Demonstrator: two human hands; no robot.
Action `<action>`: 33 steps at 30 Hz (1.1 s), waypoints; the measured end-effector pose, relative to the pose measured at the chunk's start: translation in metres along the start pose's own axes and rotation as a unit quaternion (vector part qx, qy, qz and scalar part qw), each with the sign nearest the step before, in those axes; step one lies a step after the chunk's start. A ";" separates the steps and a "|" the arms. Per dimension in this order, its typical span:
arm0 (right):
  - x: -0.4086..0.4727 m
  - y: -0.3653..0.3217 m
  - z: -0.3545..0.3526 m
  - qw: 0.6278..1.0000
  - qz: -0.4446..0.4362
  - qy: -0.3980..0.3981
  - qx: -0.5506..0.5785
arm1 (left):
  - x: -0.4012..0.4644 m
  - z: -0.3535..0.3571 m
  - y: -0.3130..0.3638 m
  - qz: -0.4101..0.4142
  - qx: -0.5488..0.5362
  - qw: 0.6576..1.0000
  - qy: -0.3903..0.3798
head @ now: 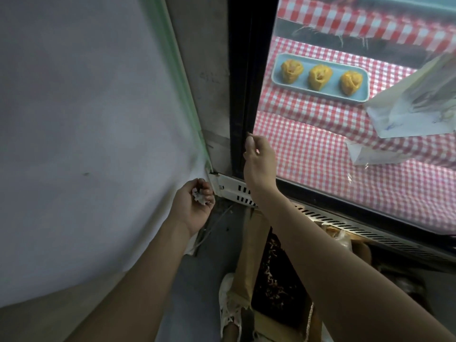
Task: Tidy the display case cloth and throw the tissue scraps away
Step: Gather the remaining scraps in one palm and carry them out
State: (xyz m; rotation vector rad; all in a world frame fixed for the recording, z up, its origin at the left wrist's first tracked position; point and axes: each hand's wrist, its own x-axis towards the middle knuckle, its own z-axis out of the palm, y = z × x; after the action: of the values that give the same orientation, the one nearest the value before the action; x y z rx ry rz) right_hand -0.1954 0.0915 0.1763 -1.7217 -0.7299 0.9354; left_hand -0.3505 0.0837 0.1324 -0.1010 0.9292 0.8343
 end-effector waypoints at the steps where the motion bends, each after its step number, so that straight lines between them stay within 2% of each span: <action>1: -0.001 -0.001 -0.003 1.000 -0.002 -0.007 -0.001 | -0.002 0.003 -0.002 0.001 0.002 1.000 0.002; 5: -0.016 -0.013 -0.021 0.997 0.031 -0.040 0.050 | -0.015 0.030 -0.016 0.010 0.009 1.000 0.005; 9: -0.038 -0.038 -0.058 0.992 0.045 -0.039 0.114 | -0.034 0.067 -0.036 -0.008 0.002 1.000 0.004; 18: -0.112 -0.126 -0.186 0.974 0.026 0.061 0.215 | -0.135 0.183 -0.110 -0.043 0.019 0.997 -0.062; 27: -0.176 -0.158 -0.295 0.935 0.027 0.167 0.310 | -0.206 0.264 -0.189 -0.097 0.056 0.985 -0.131; 33: -0.206 -0.193 -0.352 0.915 -0.028 0.235 0.327 | -0.247 0.314 -0.231 -0.152 0.106 0.972 -0.147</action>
State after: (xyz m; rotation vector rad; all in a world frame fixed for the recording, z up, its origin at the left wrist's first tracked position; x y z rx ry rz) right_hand -0.0100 -0.1859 0.4797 -1.2345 -0.1118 0.5886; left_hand -0.0636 -0.0915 0.4485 0.0647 0.6940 0.4473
